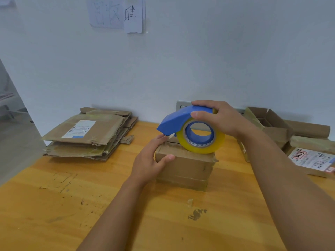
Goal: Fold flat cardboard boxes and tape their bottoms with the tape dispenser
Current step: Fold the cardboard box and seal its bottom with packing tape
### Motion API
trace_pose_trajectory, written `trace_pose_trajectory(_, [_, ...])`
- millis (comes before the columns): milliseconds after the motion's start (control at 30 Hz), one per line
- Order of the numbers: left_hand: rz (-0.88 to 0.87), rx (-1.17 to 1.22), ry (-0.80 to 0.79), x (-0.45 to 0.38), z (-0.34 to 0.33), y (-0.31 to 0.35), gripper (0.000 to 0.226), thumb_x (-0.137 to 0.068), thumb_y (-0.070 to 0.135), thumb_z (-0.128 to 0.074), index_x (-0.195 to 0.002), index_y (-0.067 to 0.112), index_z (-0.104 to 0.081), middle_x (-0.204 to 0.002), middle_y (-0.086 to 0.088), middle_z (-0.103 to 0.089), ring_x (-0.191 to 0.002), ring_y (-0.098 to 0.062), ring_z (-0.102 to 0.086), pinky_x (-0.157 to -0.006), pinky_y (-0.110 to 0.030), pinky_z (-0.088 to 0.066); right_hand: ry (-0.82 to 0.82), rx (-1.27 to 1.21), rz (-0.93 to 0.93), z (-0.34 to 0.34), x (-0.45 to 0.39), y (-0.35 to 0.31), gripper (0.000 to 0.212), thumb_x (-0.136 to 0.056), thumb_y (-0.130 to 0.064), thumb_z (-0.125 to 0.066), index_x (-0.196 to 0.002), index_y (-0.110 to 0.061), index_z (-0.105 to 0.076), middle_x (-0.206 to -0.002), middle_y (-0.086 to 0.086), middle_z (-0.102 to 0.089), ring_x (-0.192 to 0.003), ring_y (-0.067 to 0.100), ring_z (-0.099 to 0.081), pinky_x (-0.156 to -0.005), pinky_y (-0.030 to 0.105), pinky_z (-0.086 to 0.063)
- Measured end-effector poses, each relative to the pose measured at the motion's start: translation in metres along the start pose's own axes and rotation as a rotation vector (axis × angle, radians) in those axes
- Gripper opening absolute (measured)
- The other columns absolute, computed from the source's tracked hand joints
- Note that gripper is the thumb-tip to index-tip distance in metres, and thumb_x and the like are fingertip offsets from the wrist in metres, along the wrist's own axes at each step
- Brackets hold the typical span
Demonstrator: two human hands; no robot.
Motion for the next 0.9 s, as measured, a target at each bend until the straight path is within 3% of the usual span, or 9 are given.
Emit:
trace_pose_trajectory(100, [-0.025,-0.053,0.004,0.0,0.001,0.001,0.06,-0.08,0.081,-0.048,-0.134,0.056,-0.043,-0.142,0.042,-0.037,-0.129,0.015,-0.039,-0.095,-0.014,-0.037,-0.029,0.009,0.001,0.005,-0.001,0.001,0.04,-0.088,-0.05,-0.068,-0.126,-0.039,-0.065,-0.115,-0.029,-0.06,-0.104,-0.009,-0.057,-0.086,0.014,-0.043])
trace_pose_trajectory(233, [-0.053,-0.11,0.008,-0.001,0.001,0.002,0.069,-0.082,0.081,-0.044,-0.138,0.04,-0.049,-0.143,0.039,-0.038,-0.127,0.014,-0.04,-0.093,-0.018,-0.04,-0.06,0.039,0.012,0.011,0.0,0.0,0.042,-0.088,-0.048,-0.068,-0.128,-0.035,-0.066,-0.124,-0.016,-0.061,-0.11,0.003,-0.057,-0.089,0.018,-0.042])
trace_pose_trajectory(533, [-0.086,-0.18,-0.012,-0.002,0.005,0.007,0.065,-0.084,0.08,-0.041,-0.137,0.043,-0.048,-0.137,0.05,-0.031,-0.124,0.022,-0.036,-0.088,-0.011,-0.035,-0.081,0.018,0.022,0.024,0.011,0.004,0.035,-0.09,-0.042,-0.069,-0.124,-0.036,-0.068,-0.12,-0.017,-0.064,-0.108,0.001,-0.06,-0.088,0.018,-0.044])
trace_pose_trajectory(733, [-0.075,-0.247,-0.069,-0.005,0.005,0.002,0.066,-0.084,0.078,-0.041,-0.139,0.041,-0.047,-0.148,0.031,-0.038,-0.13,0.002,-0.044,-0.095,-0.037,-0.05,-0.086,0.043,0.008,0.042,0.023,0.008,0.035,-0.09,-0.039,-0.069,-0.125,-0.036,-0.068,-0.12,-0.019,-0.064,-0.106,0.0,-0.059,-0.081,0.013,-0.043])
trace_pose_trajectory(900, [-0.089,-0.229,-0.067,-0.005,0.005,0.009,0.064,-0.085,0.076,-0.043,-0.136,0.039,-0.051,-0.145,0.032,-0.039,-0.129,0.009,-0.04,-0.093,-0.027,-0.047,-0.065,0.007,0.009,0.046,0.031,0.016,0.029,-0.091,-0.035,-0.069,-0.119,-0.039,-0.069,-0.121,-0.019,-0.063,-0.108,0.001,-0.06,-0.083,0.012,-0.044])
Point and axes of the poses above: each hand's wrist, its own x-axis away from the middle knuckle, its own z-axis out of the back of the hand, y = z × x, the point moved 7 cm from there along -x, towards the middle knuckle
